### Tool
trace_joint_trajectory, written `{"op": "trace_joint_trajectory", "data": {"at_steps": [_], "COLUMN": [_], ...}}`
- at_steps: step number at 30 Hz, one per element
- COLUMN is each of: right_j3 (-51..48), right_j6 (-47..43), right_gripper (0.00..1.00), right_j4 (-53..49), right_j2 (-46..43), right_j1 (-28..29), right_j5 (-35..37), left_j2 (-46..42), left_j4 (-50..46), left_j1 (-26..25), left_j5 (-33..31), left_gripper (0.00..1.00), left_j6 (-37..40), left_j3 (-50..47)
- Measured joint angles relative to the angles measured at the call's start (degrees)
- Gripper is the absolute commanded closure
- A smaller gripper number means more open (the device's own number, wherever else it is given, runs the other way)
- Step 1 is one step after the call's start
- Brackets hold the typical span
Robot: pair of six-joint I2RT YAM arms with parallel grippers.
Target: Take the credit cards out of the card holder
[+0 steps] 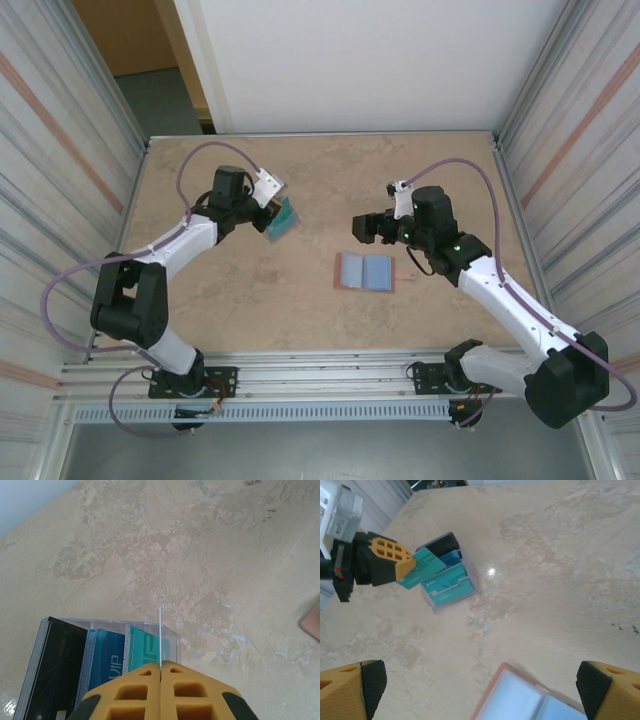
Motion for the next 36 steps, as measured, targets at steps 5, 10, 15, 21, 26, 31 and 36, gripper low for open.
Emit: {"op": "trace_joint_trajectory", "data": {"at_steps": [5, 10, 15, 21, 26, 31, 36], "right_j3": [0.00, 0.00, 0.00, 0.00, 0.00, 0.00, 0.00], "right_j6": [0.68, 0.92, 1.62, 1.97, 1.97, 1.99, 2.21], "right_gripper": [0.01, 0.01, 0.01, 0.01, 0.01, 0.01, 0.01], "right_j4": [-0.02, -0.02, -0.04, -0.04, -0.07, -0.07, -0.07], "right_j2": [0.00, 0.00, 0.00, 0.13, 0.33, 0.33, 0.33], "right_j1": [-0.15, -0.50, -0.96, -1.14, -1.14, -1.14, -1.16], "right_j5": [-0.02, -0.04, -0.35, -0.72, -1.07, -1.55, -1.75], "left_j2": [2.58, 5.16, 6.69, 7.58, 7.63, 7.93, 8.59], "left_j4": [1.66, 2.58, 3.45, 3.87, 4.20, 4.24, 4.33], "left_j1": [0.00, 0.04, 0.15, 0.52, 1.14, 1.55, 1.60], "left_j5": [0.39, 0.61, 0.61, 1.01, 1.05, 1.44, 1.46], "left_gripper": [1.00, 1.00, 1.00, 1.00, 1.00, 1.00, 1.00], "left_j6": [2.12, 3.78, 4.72, 5.03, 5.18, 5.20, 5.62], "left_j3": [0.07, 0.24, 0.33, 0.44, 0.46, 1.20, 1.62]}}
